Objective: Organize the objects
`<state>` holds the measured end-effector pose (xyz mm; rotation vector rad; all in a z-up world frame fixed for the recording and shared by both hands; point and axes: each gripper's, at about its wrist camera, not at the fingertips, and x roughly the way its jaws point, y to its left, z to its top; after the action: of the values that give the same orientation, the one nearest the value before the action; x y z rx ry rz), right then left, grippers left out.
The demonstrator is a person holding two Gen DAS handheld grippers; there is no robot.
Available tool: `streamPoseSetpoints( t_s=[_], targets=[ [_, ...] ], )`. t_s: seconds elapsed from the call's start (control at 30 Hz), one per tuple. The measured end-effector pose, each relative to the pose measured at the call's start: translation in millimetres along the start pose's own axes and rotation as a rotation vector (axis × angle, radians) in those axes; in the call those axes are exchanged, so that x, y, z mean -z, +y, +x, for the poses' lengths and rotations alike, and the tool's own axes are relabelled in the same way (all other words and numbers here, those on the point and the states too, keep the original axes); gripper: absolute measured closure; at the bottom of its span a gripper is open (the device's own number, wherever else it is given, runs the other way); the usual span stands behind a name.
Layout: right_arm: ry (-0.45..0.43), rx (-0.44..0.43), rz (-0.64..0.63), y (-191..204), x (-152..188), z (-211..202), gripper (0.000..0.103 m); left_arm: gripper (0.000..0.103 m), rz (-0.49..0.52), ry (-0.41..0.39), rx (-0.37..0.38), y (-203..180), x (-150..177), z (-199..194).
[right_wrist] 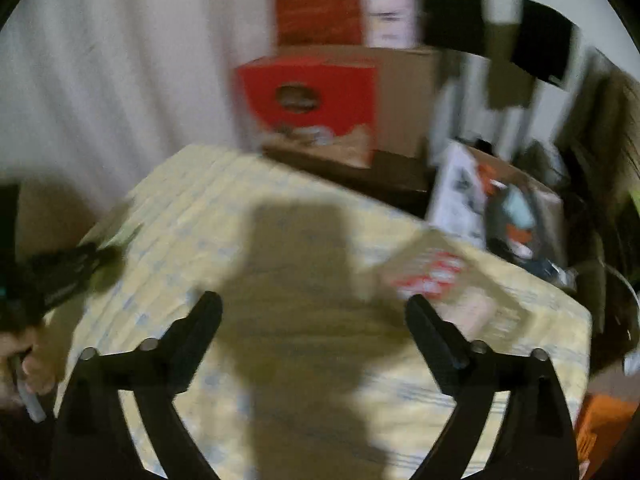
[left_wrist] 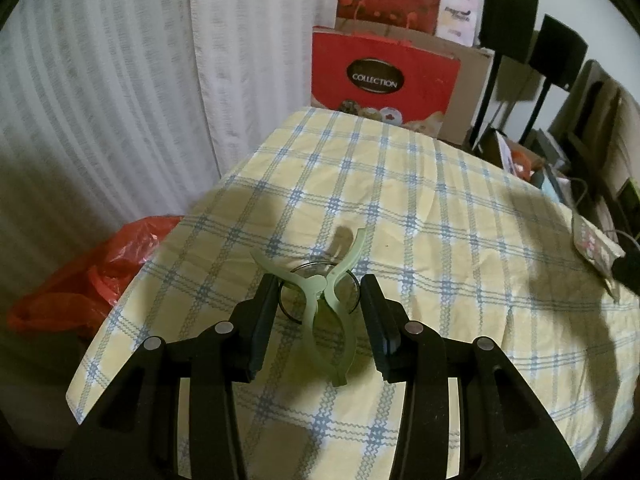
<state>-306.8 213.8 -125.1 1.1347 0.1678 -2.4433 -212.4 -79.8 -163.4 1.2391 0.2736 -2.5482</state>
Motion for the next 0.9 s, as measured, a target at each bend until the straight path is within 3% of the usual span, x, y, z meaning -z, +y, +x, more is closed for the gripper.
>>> streamPoseSetpoints(
  t_s=[0.07, 0.27, 0.4, 0.47, 0.53, 0.67, 0.7, 0.83, 0.87, 0.9],
  targets=[
    [0.018, 0.089, 0.037, -26, 2, 0, 0.003, 0.064, 0.002, 0.000, -0.002, -1, 0, 0],
    [0.099, 0.176, 0.048, -60, -6, 27, 0.003, 0.064, 0.022, -0.003, 0.007, -12, 1, -2],
    [0.097, 0.142, -0.065, -64, -14, 48, 0.002, 0.064, 0.034, -0.012, 0.011, -16, 1, -4],
    [0.116, 0.077, -0.049, -72, -11, 56, 0.000, 0.064, 0.026, -0.012, 0.011, -14, 0, -4],
    [0.110, 0.035, -0.031, -75, -7, 53, 0.005, 0.064, 0.027, -0.008, 0.007, -15, 0, -2],
    [0.111, 0.043, -0.048, -58, 7, 37, 0.030, 0.064, 0.037, 0.001, 0.012, -18, 2, 1],
    [0.109, 0.036, -0.043, -53, 11, 33, 0.041, 0.064, 0.040, 0.001, 0.017, -20, 2, 0],
    [0.124, -0.006, 0.012, -34, 26, 18, 0.058, 0.064, 0.041, -0.011, 0.025, -21, 2, -6],
    [0.131, -0.010, 0.031, -29, 27, 13, 0.081, 0.064, 0.039, -0.015, 0.027, -21, 2, -8],
    [0.142, -0.017, 0.062, -26, 29, 9, 0.091, 0.064, 0.038, -0.016, 0.028, -20, 2, -9]
  ],
)
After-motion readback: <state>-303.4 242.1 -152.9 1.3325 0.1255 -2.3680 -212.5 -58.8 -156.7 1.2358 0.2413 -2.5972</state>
